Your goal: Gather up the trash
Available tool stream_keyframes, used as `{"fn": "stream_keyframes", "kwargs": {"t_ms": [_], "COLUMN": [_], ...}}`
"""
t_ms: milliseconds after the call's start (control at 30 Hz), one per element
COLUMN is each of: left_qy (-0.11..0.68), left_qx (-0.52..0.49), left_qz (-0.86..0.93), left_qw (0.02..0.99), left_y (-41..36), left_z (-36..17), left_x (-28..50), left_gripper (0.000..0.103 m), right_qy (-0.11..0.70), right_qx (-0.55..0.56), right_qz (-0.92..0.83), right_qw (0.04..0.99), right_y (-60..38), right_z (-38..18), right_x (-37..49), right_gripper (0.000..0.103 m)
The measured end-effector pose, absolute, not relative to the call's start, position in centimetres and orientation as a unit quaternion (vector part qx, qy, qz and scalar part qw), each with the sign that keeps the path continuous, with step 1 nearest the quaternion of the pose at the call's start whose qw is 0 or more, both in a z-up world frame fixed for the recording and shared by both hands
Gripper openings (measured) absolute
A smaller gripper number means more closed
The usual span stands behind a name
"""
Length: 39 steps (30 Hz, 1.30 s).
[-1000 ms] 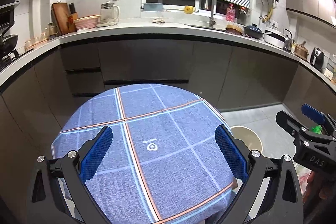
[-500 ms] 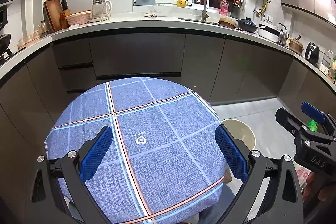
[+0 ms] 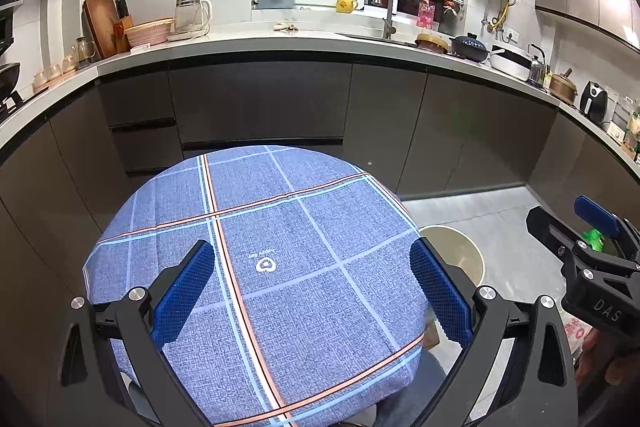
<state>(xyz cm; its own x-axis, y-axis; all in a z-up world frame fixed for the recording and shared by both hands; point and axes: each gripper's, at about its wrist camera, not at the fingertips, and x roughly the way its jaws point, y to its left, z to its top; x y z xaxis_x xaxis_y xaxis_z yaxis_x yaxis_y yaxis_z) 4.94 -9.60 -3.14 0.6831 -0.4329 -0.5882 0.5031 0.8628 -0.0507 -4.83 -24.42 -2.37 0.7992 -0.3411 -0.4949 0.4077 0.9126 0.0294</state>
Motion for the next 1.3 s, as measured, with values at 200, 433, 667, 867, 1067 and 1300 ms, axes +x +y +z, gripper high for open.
{"fn": "stream_keyframes", "kwargs": {"t_ms": [200,433,667,867,1067,1300], "left_qy": [0.305,0.306,0.305,0.305,0.305,0.305], "left_qx": [0.057,0.056,0.056,0.056,0.055,0.055], "left_qz": [-0.255,-0.257,-0.26,-0.261,-0.262,-0.264], "left_qw": [0.916,0.915,0.914,0.914,0.914,0.913], "left_y": [-9.61,-9.75,-9.87,-9.96,-9.96,-9.92], "left_z": [-3.1,-3.18,-3.29,-3.32,-3.24,-3.2], "left_x": [4.89,5.02,5.11,5.09,5.15,5.2], "left_gripper": [0.094,0.094,0.094,0.094,0.094,0.094], "right_qy": [0.247,0.248,0.247,0.247,0.248,0.248], "right_qx": [0.068,0.067,0.068,0.068,0.068,0.067], "right_qz": [-0.198,-0.198,-0.198,-0.199,-0.2,-0.2], "right_qw": [0.946,0.946,0.946,0.946,0.945,0.946], "right_y": [-24.45,-24.45,-24.41,-24.38,-24.27,-24.23], "right_z": [-2.37,-2.39,-2.37,-2.33,-2.28,-2.32], "right_x": [-4.85,-4.86,-4.87,-4.9,-4.93,-4.97], "right_gripper": [0.1,0.1,0.1,0.1,0.1,0.1]}}
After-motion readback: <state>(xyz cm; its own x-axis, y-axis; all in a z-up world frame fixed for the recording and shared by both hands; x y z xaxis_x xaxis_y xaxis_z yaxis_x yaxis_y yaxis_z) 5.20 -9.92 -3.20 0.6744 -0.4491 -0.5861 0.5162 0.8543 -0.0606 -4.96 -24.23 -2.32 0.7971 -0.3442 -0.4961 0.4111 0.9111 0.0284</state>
